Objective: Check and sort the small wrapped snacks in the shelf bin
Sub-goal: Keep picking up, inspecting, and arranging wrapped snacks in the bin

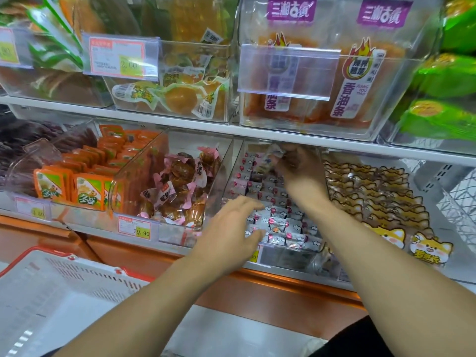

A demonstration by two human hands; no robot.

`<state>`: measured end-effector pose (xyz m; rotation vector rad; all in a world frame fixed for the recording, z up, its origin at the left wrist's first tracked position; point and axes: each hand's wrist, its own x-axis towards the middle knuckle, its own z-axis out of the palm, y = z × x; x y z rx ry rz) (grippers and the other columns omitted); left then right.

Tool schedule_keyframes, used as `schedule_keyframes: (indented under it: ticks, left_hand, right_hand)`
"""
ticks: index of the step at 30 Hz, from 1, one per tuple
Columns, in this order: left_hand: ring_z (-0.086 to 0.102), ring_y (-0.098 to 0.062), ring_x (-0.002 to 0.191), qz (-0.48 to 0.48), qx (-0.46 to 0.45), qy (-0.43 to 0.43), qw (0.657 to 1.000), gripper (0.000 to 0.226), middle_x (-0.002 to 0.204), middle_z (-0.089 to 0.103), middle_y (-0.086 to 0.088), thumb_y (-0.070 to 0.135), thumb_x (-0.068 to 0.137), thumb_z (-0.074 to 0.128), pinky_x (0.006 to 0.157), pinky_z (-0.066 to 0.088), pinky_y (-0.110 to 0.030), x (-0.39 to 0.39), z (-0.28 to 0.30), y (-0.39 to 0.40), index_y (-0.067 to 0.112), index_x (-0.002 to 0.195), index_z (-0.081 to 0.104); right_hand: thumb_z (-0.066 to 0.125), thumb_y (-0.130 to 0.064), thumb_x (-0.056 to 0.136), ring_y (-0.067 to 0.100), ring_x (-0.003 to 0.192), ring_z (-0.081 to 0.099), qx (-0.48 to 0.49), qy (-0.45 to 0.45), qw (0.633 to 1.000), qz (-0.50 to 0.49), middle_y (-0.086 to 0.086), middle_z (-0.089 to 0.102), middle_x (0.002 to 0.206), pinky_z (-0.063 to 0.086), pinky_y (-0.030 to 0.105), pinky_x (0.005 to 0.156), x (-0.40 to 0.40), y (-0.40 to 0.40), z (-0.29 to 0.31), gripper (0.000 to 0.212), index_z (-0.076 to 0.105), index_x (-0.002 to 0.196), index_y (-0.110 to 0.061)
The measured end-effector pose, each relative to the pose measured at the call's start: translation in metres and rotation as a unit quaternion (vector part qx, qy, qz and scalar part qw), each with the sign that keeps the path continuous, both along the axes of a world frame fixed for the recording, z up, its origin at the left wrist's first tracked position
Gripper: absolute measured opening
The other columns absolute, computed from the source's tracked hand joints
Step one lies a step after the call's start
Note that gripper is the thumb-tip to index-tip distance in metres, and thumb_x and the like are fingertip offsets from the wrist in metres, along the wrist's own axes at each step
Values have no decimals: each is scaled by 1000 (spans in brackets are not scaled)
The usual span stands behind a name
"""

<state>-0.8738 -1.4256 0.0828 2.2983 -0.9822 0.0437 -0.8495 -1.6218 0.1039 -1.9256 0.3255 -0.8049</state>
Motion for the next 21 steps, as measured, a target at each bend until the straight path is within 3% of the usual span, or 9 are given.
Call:
schedule_keyframes:
  ticks: [2,6,8,10,11,15,18,21]
  left_hand:
    - [40,-8,134,1,29,-8,1000,61,147,45,11,41,92,69,109,26,-19,2,-4,-4,27,146,47]
    - [31,-11,142,-4,55,-16,998,71,154,37,6,50,91,67,106,15,-18,6,-7,-9,25,152,41]
    - [26,-12,144,-6,57,-17,998,73,156,35,4,53,91,66,110,16,-20,6,-8,-10,24,152,39]
    - [25,-14,145,-5,62,-17,998,74,157,33,2,55,91,64,116,21,-26,7,-9,-10,22,153,39]
    - [25,-15,145,-6,66,-14,998,75,157,33,1,56,91,64,117,23,-29,6,-10,-10,21,152,40]
    - [24,-15,146,-9,72,-10,997,75,157,33,1,58,91,63,118,23,-30,6,-9,-8,20,152,40]
    - [24,-16,146,-16,81,-15,997,76,157,33,0,54,91,65,119,22,-29,7,-8,-7,19,153,39]
    - [23,-15,147,-21,76,-9,997,75,158,33,0,49,91,68,118,21,-26,7,-7,-6,19,153,39]
  right_hand:
    - [73,-19,92,5,91,69,-26,35,999,17,-11,72,96,53,26,86,12,1,-7,22,58,89,-35]
    - [66,-27,96,-3,92,60,-155,135,978,22,-16,69,111,50,24,91,25,-5,-18,13,66,108,-32]
    - [61,-27,99,5,104,61,-232,216,947,48,-9,68,126,46,27,96,30,-5,-22,18,71,113,-31]
    - [57,-21,101,22,130,54,-317,301,898,56,-1,59,142,40,40,113,33,-1,-24,27,71,118,-37]
    - [55,-19,102,28,135,50,-330,308,891,56,1,57,144,35,46,118,34,0,-23,30,71,118,-38]
    - [55,-12,100,27,116,62,-312,239,919,-10,1,73,117,47,46,105,36,-4,-11,26,75,107,-26]
    - [61,-15,97,26,108,65,-353,322,878,-32,4,74,111,50,45,102,34,-4,-13,17,76,101,-20]
    - [62,-10,97,24,102,68,-303,328,894,-33,5,73,110,55,44,96,31,0,-19,16,75,96,-19]
